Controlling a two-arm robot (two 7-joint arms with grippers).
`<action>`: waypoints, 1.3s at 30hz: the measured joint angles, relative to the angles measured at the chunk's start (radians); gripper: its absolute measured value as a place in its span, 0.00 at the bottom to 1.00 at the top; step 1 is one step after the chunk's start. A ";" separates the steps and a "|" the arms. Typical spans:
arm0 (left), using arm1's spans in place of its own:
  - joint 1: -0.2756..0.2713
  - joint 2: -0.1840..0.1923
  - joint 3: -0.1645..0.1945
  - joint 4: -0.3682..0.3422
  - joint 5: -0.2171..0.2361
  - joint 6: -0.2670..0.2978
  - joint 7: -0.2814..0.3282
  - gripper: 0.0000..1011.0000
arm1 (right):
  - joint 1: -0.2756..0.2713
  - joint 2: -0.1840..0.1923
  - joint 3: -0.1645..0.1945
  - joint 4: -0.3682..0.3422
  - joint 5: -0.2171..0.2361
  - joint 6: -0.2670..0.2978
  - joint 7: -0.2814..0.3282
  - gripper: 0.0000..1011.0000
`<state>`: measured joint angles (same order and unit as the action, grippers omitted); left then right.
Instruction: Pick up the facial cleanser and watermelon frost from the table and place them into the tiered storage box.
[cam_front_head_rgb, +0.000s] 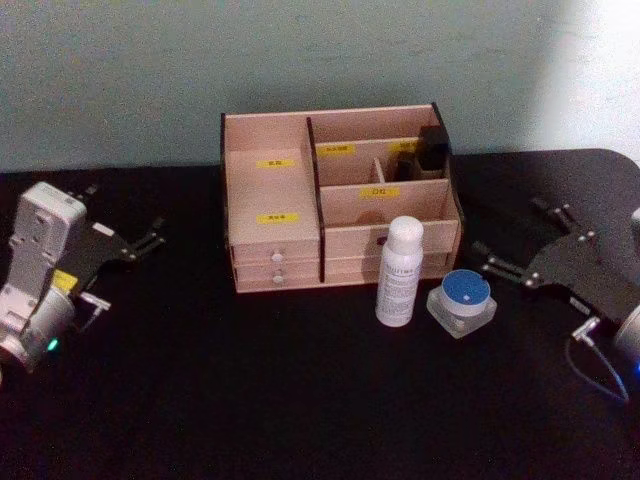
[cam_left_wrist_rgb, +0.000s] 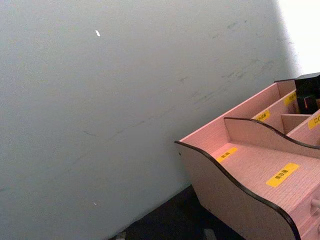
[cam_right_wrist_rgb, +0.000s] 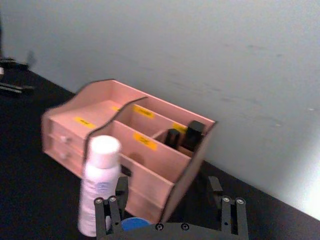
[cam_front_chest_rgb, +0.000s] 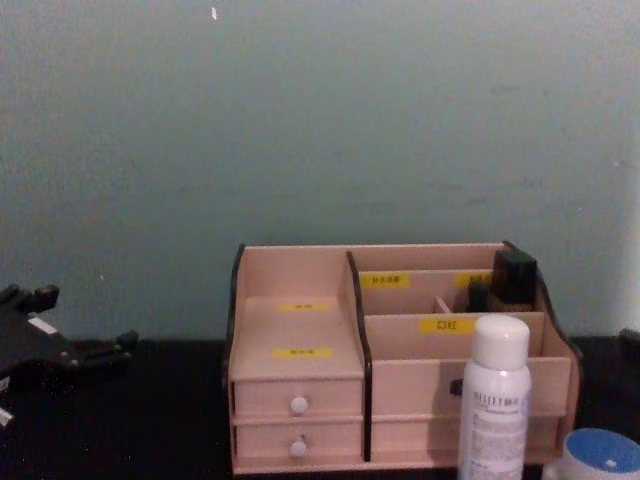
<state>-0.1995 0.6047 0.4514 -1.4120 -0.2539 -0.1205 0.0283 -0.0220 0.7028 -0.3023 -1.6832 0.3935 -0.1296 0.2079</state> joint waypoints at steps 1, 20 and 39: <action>0.000 0.000 0.000 0.000 0.000 0.000 0.000 0.99 | -0.006 -0.001 -0.001 -0.007 0.004 -0.001 0.016 0.99; 0.000 0.000 0.000 0.000 0.000 0.000 0.000 0.99 | 0.015 -0.059 -0.054 0.043 0.017 0.017 0.182 0.99; 0.000 0.000 0.000 0.000 0.000 0.000 0.000 0.99 | 0.101 -0.164 -0.076 0.166 -0.026 0.055 0.234 0.99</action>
<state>-0.1995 0.6047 0.4514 -1.4120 -0.2539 -0.1205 0.0283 0.0793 0.5386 -0.3780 -1.5171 0.3680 -0.0750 0.4421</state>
